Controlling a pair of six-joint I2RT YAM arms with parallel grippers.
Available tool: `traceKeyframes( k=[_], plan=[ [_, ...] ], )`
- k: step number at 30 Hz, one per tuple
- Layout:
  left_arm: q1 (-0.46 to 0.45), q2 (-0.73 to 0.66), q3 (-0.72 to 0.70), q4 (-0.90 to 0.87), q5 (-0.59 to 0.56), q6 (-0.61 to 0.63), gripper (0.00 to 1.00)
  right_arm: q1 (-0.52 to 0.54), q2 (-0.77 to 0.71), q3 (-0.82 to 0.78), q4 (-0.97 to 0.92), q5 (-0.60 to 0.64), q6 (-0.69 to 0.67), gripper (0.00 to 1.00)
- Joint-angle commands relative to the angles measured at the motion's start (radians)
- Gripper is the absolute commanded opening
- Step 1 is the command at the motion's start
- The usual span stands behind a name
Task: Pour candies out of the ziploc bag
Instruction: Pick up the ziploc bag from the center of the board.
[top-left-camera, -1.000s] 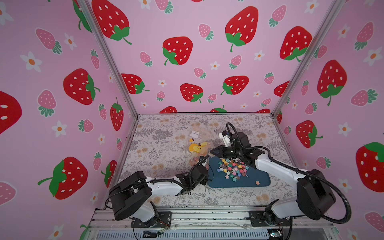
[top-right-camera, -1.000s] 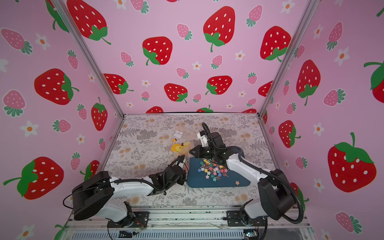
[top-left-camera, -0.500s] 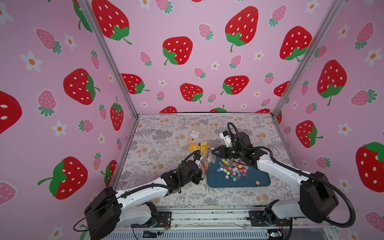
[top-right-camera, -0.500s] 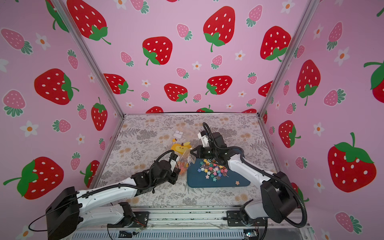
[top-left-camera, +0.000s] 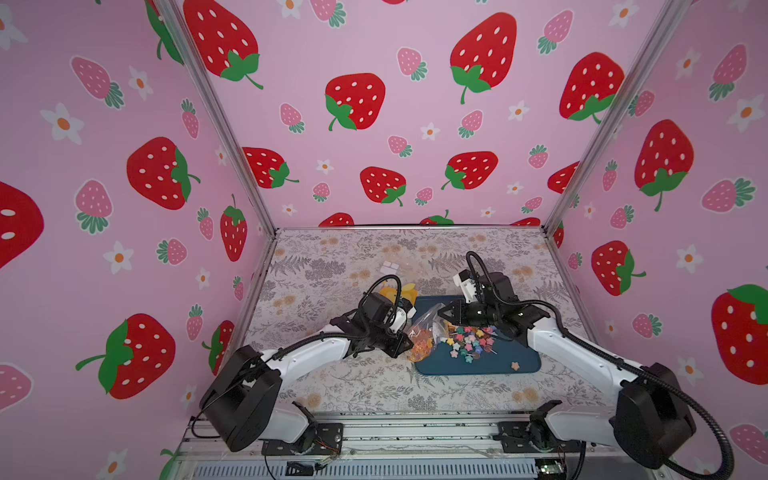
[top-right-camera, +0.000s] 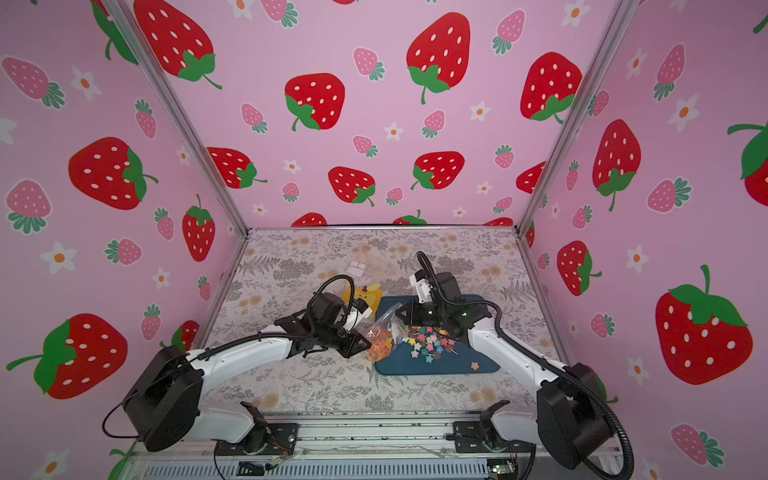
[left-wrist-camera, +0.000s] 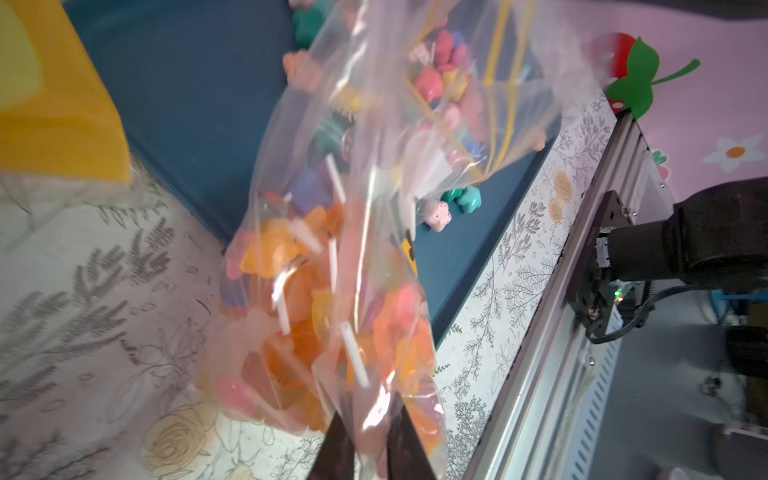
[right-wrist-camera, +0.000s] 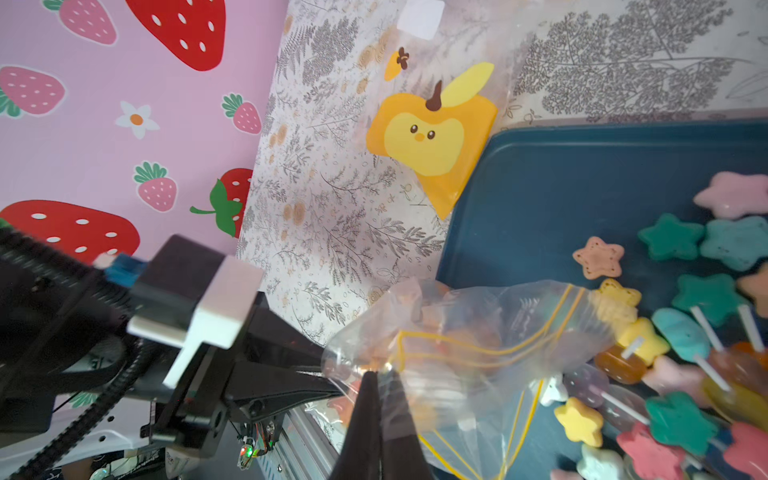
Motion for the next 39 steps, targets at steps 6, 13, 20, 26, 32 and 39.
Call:
traceKeyframes(
  k=[6, 13, 20, 26, 32, 39],
  plan=[
    [-0.002, -0.161, 0.012, -0.014, -0.058, 0.003, 0.53, -0.017, 0.028, 0.037, 0.008, 0.023, -0.040, 0.00],
    [-0.125, -0.361, -0.031, -0.193, -0.292, -0.028, 0.55, -0.019, 0.055, 0.046, 0.023, 0.017, -0.044, 0.00],
    [-0.284, -0.329, -0.050, -0.193, -0.549, -0.080, 0.56, -0.024, 0.064, 0.052, 0.026, 0.013, -0.042, 0.00],
    [-0.334, -0.201, -0.059, -0.075, -0.644, -0.051, 0.56, -0.024, 0.064, 0.054, 0.030, 0.008, -0.036, 0.00],
    [-0.334, -0.108, -0.052, 0.018, -0.661, -0.031, 0.51, -0.024, 0.061, 0.057, 0.036, 0.004, -0.028, 0.00],
    [-0.334, -0.119, -0.062, 0.049, -0.690, -0.030, 0.19, -0.024, 0.064, 0.051, 0.042, -0.001, -0.029, 0.00]
  ],
)
